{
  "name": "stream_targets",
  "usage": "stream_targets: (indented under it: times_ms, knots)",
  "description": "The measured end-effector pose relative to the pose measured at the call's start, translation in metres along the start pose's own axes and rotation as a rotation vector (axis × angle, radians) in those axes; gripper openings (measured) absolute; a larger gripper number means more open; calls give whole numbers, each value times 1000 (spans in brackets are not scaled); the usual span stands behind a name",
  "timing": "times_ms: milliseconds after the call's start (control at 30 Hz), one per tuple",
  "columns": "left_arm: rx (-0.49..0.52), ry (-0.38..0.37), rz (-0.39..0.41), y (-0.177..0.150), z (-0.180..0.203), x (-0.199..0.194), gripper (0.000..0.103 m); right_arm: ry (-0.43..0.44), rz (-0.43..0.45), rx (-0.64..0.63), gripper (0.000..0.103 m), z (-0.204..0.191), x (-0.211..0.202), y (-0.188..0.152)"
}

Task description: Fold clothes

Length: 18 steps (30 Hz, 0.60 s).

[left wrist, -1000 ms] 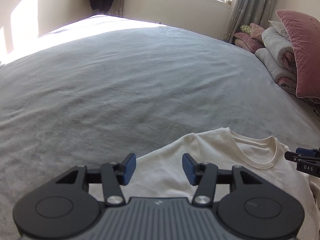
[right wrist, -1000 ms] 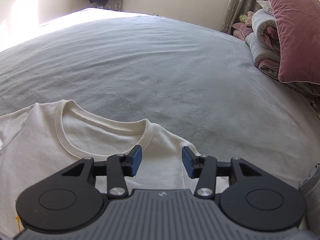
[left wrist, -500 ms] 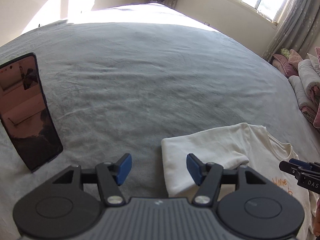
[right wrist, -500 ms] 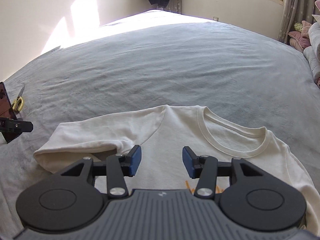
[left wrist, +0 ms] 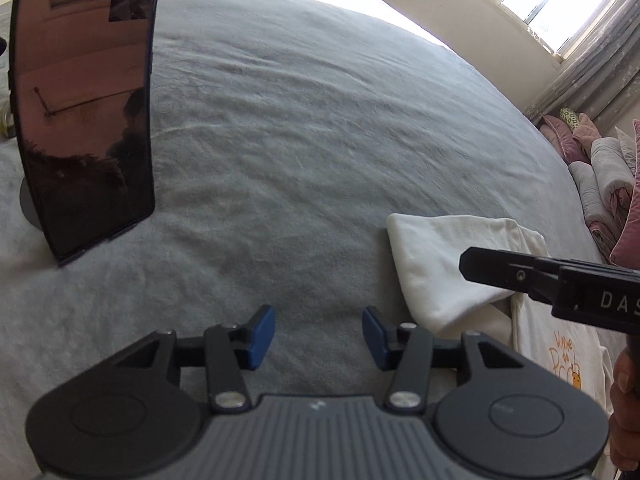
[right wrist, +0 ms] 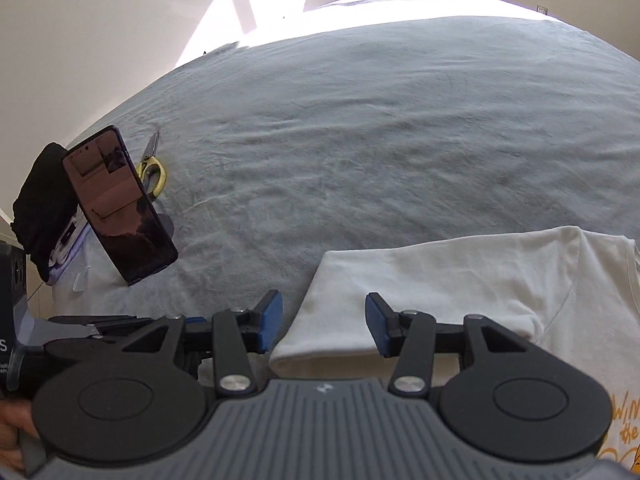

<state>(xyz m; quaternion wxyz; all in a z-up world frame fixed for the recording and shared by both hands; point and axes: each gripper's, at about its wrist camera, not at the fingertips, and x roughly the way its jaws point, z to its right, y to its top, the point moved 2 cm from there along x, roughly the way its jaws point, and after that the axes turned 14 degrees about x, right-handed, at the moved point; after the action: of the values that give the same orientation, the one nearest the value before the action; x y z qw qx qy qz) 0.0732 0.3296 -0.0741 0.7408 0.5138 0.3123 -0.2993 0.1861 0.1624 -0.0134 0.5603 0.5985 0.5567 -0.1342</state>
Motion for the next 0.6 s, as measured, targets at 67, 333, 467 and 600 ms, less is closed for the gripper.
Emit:
stream_targets:
  times_ms: [67,333,467,600]
  knots:
    - [-8,-20,0,-1,-3,-1,52,-7,-27,-11,50,-8,16,-1]
    - [-5,-22,-8,0,-1,-1,58,-96,-56,-32,9,-10,48,-9]
    - [16,20,-1,2,9,1,59,-33,-7,45,4,6,23,-2]
    - [36,-11,9,4,26,4,59,-10,75,113,3,32,-14,5]
